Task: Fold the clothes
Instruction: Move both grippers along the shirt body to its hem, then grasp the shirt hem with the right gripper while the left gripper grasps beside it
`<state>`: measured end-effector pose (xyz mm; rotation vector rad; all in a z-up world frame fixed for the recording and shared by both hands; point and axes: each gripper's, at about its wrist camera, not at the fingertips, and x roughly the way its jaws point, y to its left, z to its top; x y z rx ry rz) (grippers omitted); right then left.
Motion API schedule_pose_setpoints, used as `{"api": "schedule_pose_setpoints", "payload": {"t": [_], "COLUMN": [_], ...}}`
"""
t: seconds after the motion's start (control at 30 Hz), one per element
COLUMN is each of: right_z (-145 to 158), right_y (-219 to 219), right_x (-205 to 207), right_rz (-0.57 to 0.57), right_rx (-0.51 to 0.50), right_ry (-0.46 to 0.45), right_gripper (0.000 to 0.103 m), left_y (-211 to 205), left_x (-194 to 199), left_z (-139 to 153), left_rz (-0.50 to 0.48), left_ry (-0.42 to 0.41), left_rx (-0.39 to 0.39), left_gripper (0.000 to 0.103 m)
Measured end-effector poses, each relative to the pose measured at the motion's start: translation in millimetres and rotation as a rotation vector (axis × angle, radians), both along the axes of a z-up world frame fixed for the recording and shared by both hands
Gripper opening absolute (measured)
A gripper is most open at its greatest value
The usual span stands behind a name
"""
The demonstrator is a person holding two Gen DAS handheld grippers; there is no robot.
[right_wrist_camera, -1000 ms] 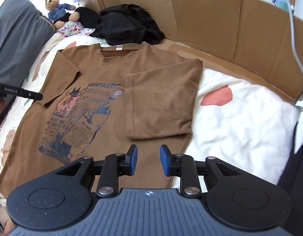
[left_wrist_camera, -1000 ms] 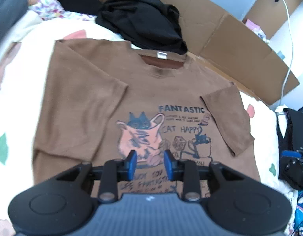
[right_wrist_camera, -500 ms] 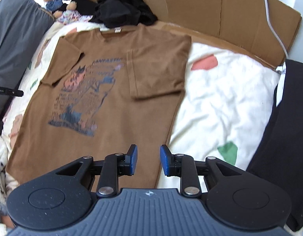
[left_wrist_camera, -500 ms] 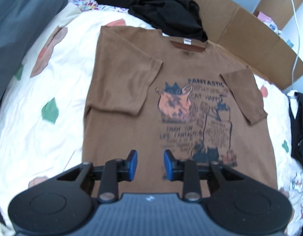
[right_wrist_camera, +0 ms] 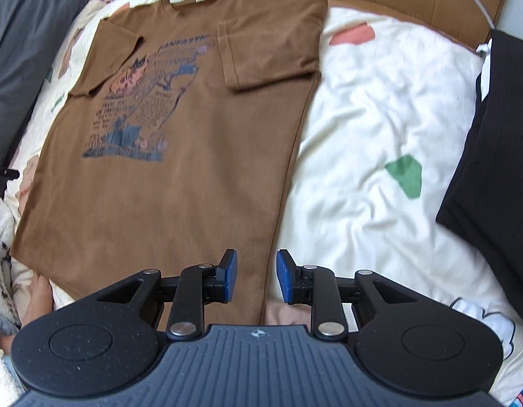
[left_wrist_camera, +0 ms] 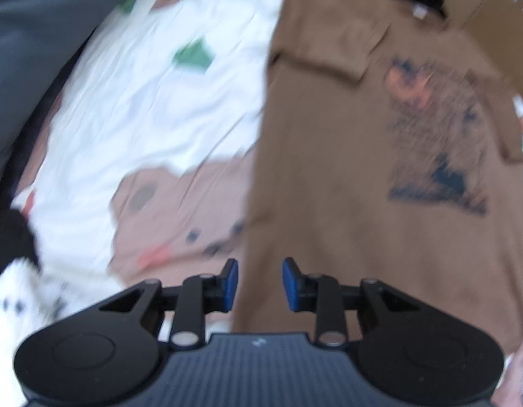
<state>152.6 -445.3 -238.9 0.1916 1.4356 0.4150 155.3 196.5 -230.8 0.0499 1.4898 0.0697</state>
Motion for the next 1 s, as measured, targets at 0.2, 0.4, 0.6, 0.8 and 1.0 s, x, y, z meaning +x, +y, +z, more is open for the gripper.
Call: {"api": "schedule_pose_setpoints", "payload": {"t": [0.2,0.4,0.6,0.8,1.0], "right_z": [-13.7,-27.4,-34.2,-47.1,-56.9], "right_y": [-3.4,-9.1,-5.2,-7.5,-7.4], "right_x": [-11.4,-19.5,-27.4,-38.3,-45.1], "right_rz": [-0.016,-0.041,-0.025,-0.022,-0.026], "right_rx": [-0.011,-0.004,-0.003,0.002,0.028], "right_ry": [0.079,0.137,0.181,0.259,0.296], "right_gripper": [0.029,0.029,0.029,0.029,0.029], "left_y": [17.2,11.8,7.6,8.1,6.3], "left_x": [-18.4,-37.8,-48.0,-57.6,-64.8], "left_z": [-14.7,-32.2,-41.4,-42.7,-40.3], "left_rz": [0.048,0.069,0.043,0.046,0.057], "left_ry": [0.092,0.178,0.25,0.302,0.328], "left_rx": [-0.006,-0.024,0.005,-0.002,-0.014], "left_gripper": [0.021,0.021,0.021,0.021,0.021]}}
